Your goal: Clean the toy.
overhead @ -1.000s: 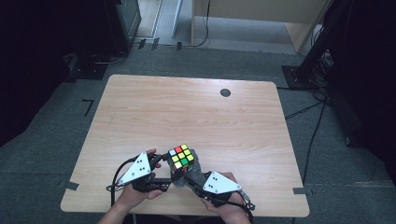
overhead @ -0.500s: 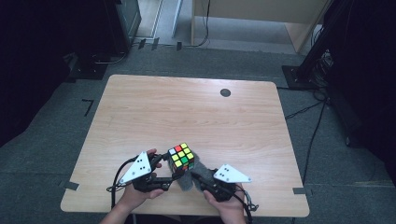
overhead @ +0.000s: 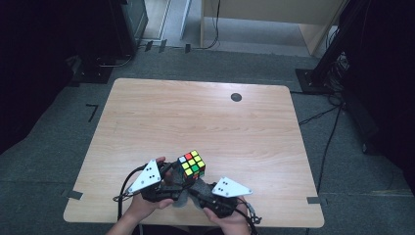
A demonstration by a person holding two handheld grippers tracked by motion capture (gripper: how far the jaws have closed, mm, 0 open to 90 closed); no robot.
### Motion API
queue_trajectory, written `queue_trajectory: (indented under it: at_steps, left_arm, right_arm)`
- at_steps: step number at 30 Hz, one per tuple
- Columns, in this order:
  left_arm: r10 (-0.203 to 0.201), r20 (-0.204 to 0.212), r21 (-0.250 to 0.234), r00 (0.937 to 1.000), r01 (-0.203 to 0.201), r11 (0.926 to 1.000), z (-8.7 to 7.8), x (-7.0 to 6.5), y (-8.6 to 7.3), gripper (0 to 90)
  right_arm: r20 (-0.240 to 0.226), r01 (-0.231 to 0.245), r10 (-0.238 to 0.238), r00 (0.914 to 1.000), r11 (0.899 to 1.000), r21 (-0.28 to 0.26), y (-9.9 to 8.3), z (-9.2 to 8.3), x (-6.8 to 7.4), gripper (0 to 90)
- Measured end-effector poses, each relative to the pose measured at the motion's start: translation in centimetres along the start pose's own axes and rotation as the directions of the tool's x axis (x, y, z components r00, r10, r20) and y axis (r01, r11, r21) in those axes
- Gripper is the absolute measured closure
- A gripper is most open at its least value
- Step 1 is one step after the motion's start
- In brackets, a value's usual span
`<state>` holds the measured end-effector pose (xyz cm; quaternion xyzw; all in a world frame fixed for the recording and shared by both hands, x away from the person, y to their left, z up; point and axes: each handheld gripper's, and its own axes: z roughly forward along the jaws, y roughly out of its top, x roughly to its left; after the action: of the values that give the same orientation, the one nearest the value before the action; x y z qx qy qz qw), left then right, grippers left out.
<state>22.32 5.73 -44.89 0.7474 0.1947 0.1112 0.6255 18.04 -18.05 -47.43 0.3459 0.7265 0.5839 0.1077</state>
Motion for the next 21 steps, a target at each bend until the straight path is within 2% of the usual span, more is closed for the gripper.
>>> queue_trajectory:
  at_steps: [2, 4, 6, 8, 12, 14, 16, 18, 20, 21]
  left_arm:
    - [-0.007, -0.004, -0.008, 1.0, 0.007, 0.9999, -0.1, 0.1, 0.0, 34.3]
    - [-0.012, -0.009, -0.01, 0.9999, 0.012, 0.9999, -0.2, 0.3, 0.1, 34.3]
    - [-0.02, -0.008, -0.011, 0.9998, 0.02, 0.9997, -0.2, 0.4, 0.1, 34.3]
    - [-0.024, -0.008, -0.013, 0.9997, 0.024, 0.9996, -0.2, 0.4, 0.0, 34.3]
    - [-0.018, -0.003, 0.002, 0.9998, 0.019, 0.9998, 0.1, 0.2, -0.1, 34.3]
    - [-0.013, -0.003, 0.001, 0.9999, 0.013, 0.9999, 0.1, 0.2, -0.1, 34.3]
    - [-0.014, -0.002, -0.005, 0.9999, 0.014, 0.9999, 0.0, 0.2, 0.0, 34.4]
    - [-0.016, -0.008, -0.01, 0.9998, 0.016, 0.9998, -0.2, 0.3, 0.0, 34.4]
    - [-0.017, -0.02, -0.011, 0.9997, 0.017, 0.9998, -0.3, 0.5, 0.1, 34.3]
    - [-0.016, -0.029, -0.007, 0.9995, 0.016, 0.9998, -0.3, 0.6, 0.0, 34.3]
  right_arm:
    - [0.035, -0.061, 0.063, 0.9974, 0.997, -0.04, 0.1, -0.9, -1.2, 73.2]
    - [0.068, -0.11, 0.115, 0.991, 0.991, -0.077, 0.0, -1.5, -2.1, 73.5]
    - [0.067, -0.126, 0.132, 0.9889, 0.988, -0.086, -0.2, -1.6, -2.4, 73.5]
    - [0.041, -0.116, 0.119, 0.9921, 0.991, -0.067, -0.3, -1.1, -1.9, 73.3]
    - [-0.055, -0.063, 0.063, 0.9965, 0.998, -0.003, -0.5, 0.3, 0.0, 72.6]
    - [-0.062, -0.036, 0.037, 0.9974, 0.999, 0.006, -0.3, 0.5, 0.7, 72.5]
    - [-0.037, -0.044, 0.043, 0.9984, 0.999, -0.006, -0.1, 0.2, 0.3, 72.5]
    - [0.011, -0.081, 0.081, 0.9967, 0.996, -0.034, 0.1, -0.6, -0.8, 72.4]
    - [0.06, -0.139, 0.144, 0.9878, 0.987, -0.079, 0.1, -1.5, -2.2, 72.3]
    - [0.088, -0.154, 0.162, 0.9828, 0.983, -0.096, 0.1, -2.0, -2.8, 72.3]
